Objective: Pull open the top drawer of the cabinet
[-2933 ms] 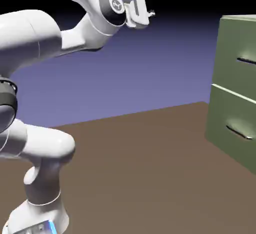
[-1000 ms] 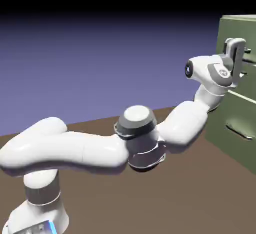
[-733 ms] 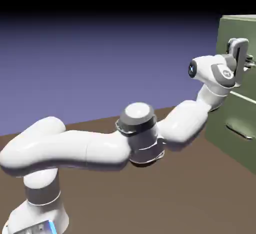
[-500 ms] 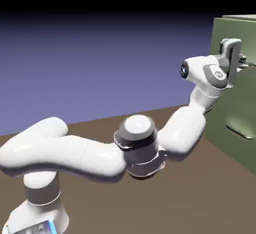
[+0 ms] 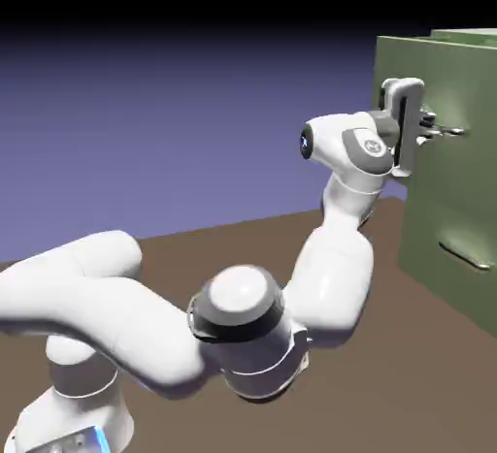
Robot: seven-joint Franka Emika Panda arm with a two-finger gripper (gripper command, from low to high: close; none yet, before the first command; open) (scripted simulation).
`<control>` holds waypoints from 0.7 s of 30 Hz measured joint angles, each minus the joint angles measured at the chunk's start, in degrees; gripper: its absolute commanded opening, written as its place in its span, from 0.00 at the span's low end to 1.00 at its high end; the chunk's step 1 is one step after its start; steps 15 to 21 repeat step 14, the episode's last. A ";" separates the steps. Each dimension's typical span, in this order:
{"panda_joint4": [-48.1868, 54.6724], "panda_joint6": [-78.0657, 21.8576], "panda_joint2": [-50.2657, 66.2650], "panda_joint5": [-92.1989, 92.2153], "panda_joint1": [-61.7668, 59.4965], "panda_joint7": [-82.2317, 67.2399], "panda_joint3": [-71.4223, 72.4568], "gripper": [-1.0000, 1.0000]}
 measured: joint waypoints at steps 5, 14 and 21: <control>-10.39 -3.92 -1.00 1.27 -6.50 1.03 0.89 0.00; -23.87 -8.61 -2.68 4.33 -15.43 1.93 2.89 1.00; -23.87 -8.61 -2.68 4.33 -15.43 1.93 2.89 1.00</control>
